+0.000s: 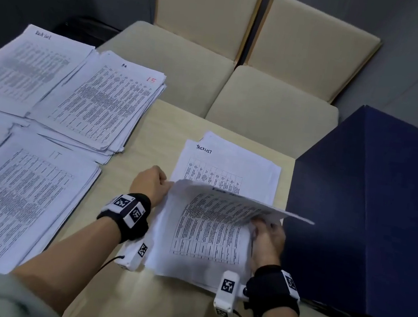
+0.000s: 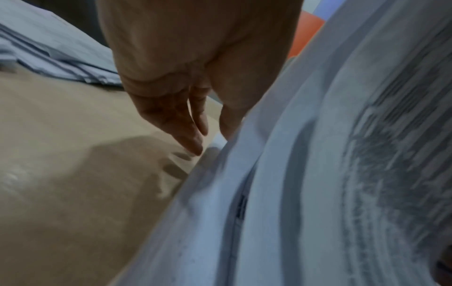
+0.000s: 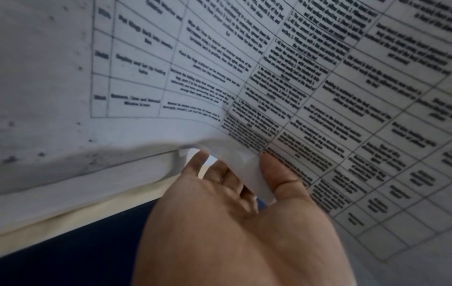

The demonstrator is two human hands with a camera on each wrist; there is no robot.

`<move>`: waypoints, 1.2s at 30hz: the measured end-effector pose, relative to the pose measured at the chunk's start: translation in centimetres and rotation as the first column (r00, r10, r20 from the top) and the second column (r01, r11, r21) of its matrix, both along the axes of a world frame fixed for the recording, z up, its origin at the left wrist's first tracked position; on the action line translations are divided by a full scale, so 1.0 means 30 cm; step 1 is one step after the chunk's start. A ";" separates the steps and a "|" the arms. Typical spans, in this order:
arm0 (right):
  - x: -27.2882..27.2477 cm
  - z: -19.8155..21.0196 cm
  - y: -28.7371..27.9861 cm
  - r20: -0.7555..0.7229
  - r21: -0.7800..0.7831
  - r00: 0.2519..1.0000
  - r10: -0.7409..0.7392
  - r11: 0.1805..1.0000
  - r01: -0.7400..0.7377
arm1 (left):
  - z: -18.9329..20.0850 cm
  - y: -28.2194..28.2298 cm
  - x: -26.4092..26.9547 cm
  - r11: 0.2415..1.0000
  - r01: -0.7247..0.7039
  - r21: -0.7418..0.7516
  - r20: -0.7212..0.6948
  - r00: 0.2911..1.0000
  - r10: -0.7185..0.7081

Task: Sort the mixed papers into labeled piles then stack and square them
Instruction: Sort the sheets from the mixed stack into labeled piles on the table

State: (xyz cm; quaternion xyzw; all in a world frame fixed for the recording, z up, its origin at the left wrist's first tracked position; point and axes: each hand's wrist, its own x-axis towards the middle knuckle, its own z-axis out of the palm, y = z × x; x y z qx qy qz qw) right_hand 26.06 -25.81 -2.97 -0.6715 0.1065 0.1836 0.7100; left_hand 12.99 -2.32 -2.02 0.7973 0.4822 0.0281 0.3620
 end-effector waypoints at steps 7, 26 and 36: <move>0.014 -0.017 -0.029 0.005 0.008 0.999 -0.034 0.999 0.034 | 0.019 0.010 0.013 0.909 0.315 0.273 -0.242 0.937 -0.252; -0.009 0.017 -0.023 -0.045 0.076 0.988 -0.148 0.986 0.151 | 0.056 0.011 -0.076 0.910 0.057 -0.411 0.551 0.811 0.198; -0.063 0.058 -0.092 -0.140 0.119 0.990 -0.017 0.992 0.034 | 0.051 0.036 -0.065 0.880 0.060 -0.472 0.448 0.876 0.180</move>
